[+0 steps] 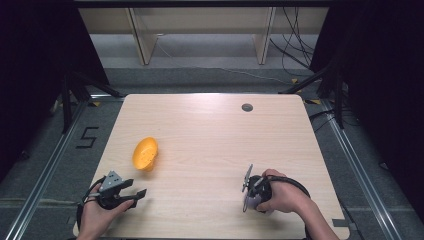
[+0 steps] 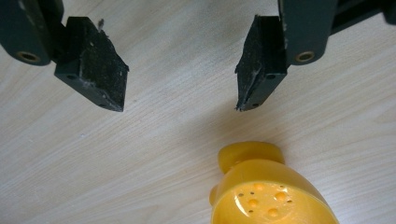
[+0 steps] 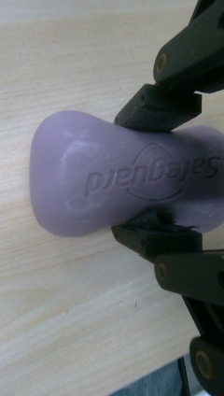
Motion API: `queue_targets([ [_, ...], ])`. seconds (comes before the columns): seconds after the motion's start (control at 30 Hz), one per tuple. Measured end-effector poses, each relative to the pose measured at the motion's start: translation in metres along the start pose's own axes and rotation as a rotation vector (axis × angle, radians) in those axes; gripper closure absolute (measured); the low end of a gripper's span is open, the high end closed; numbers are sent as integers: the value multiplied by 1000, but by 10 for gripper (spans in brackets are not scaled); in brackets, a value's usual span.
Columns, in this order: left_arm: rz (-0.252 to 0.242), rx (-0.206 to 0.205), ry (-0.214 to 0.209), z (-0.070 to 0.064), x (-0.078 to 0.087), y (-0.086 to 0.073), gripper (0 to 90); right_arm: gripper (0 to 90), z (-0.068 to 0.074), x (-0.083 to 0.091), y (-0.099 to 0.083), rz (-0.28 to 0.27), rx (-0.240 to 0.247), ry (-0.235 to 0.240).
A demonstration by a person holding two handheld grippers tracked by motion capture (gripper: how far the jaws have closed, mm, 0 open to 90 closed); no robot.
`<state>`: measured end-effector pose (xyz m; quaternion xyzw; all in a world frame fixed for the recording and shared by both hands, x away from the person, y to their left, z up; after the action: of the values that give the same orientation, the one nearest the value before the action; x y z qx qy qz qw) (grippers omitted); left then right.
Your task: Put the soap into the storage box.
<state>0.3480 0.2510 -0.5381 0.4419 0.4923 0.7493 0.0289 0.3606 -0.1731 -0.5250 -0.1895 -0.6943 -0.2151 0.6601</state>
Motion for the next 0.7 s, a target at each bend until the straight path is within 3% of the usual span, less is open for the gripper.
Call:
queue_targets([
  [0.03,-7,7,0,0,0,0,332,500,3,1,-2,-25,22,-34],
  [0.07,-8,8,0,0,0,0,332,500,3,1,-2,-25,22,-34],
  [0.13,-8,9,0,0,0,0,332,500,8,2,-6,-96,63,-107],
  [0.17,-8,10,0,-1,-1,0,332,500,8,2,-6,-96,63,-107],
  [0.23,-18,19,2,-1,-1,1,332,500,12,3,-7,-167,92,-181],
  [0.33,-26,19,2,-2,-2,2,332,501,19,9,-7,-318,83,-363],
  [0.37,-8,-3,-3,-1,0,2,332,501,22,12,-5,-370,104,-422],
  [0.4,-18,2,-2,-2,-1,3,332,501,24,17,-4,-425,107,-495],
  [0.43,-29,14,2,-3,-2,4,332,501,28,23,-4,-463,82,-545],
  [0.47,-19,2,-1,-3,-2,3,332,501,25,34,0,-507,168,-653],
  [0.5,-19,3,2,-3,-2,3,332,501,26,43,2,-541,175,-724],
  [0.57,-32,11,-5,-5,-2,4,332,501,29,53,4,-588,109,-795],
  [0.63,-37,16,-4,-5,-3,5,332,501,26,56,8,-602,153,-858],
  [0.67,-41,30,-7,-6,-3,5,332,501,26,57,8,-607,154,-863],
  [0.7,-42,36,-12,-6,-3,5,332,501,27,56,7,-598,111,-859],
])
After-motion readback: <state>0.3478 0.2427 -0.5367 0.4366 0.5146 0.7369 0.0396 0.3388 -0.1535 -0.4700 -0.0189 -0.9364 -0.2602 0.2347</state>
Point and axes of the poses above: each handheld gripper's, and its own axes: x roughly backward along the jaws, y roughly out of its top, z roughly to its left, the point moved 5 cm from there along -x, roughly forward along the jaws, and after that the axes turned 15 degrees about -x, right-handed, at the moved point
